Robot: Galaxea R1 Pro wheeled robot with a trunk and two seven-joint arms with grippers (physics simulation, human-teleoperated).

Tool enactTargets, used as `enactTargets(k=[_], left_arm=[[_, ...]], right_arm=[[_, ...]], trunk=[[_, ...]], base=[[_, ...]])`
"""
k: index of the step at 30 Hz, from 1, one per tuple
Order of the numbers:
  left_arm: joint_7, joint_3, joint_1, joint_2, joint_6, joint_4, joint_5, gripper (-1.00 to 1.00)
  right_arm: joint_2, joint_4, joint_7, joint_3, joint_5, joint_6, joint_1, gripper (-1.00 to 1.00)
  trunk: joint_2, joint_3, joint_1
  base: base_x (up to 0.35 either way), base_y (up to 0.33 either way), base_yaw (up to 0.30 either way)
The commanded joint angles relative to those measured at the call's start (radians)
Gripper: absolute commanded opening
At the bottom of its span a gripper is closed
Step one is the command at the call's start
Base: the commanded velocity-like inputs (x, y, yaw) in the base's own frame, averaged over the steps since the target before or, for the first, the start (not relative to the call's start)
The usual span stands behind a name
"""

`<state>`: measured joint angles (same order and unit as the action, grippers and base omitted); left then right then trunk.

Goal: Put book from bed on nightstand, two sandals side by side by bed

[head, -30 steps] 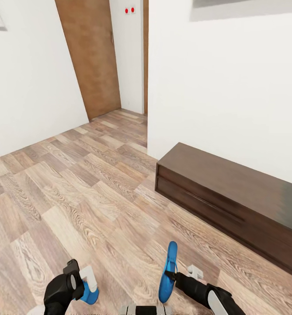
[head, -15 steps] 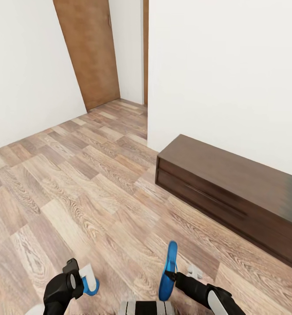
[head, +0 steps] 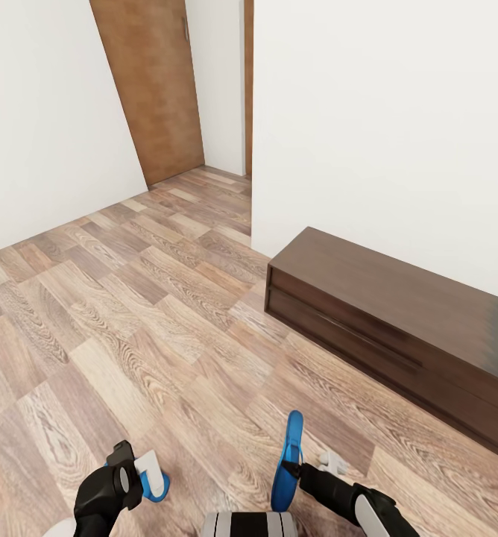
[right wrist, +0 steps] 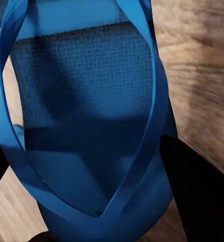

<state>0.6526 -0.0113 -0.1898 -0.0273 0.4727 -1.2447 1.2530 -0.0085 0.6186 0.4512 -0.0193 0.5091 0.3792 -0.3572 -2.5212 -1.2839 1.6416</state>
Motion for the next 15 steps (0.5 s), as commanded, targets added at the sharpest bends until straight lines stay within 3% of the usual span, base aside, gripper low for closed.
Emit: enactTargets(k=[1, 6, 8, 10, 15], left_arm=[[0.007, -0.001, 0.0, 0.0, 0.003, -0.001, 0.006, 1.0], [0.007, -0.001, 0.0, 0.0, 0.003, -0.001, 0.006, 1.0], [0.007, -0.001, 0.0, 0.0, 0.003, -0.001, 0.005, 1.0], [0.007, -0.001, 0.0, 0.0, 0.003, -0.001, 0.005, 1.0], [0.007, 0.0, 0.0, 0.0, 0.003, -0.001, 0.005, 1.0]], right_arm=[[-0.001, 0.001, -0.001, -0.002, 0.01, 0.007, 0.0, -1.0], [-0.008, 0.011, 0.001, 0.009, 0.02, 0.012, 0.0, -1.0], [-0.024, 0.013, 0.002, 0.016, 0.037, 0.016, 0.0, -1.0], [-0.05, 0.014, 0.002, 0.021, 0.06, 0.017, 0.0, -1.0], [-0.141, 0.015, 0.012, 0.025, 0.173, 0.02, 0.0, -1.0]], trunk=[[0.0, -0.001, 0.0], [0.0, -0.001, 0.0], [0.0, -0.001, 0.0], [0.0, -0.001, 0.0], [0.0, -0.001, 0.0]], base=[[0.0, 0.0, 0.0], [0.0, 0.0, 0.0], [0.0, 0.0, 0.0], [0.0, 0.0, 0.0], [0.0, 0.0, 0.0]])
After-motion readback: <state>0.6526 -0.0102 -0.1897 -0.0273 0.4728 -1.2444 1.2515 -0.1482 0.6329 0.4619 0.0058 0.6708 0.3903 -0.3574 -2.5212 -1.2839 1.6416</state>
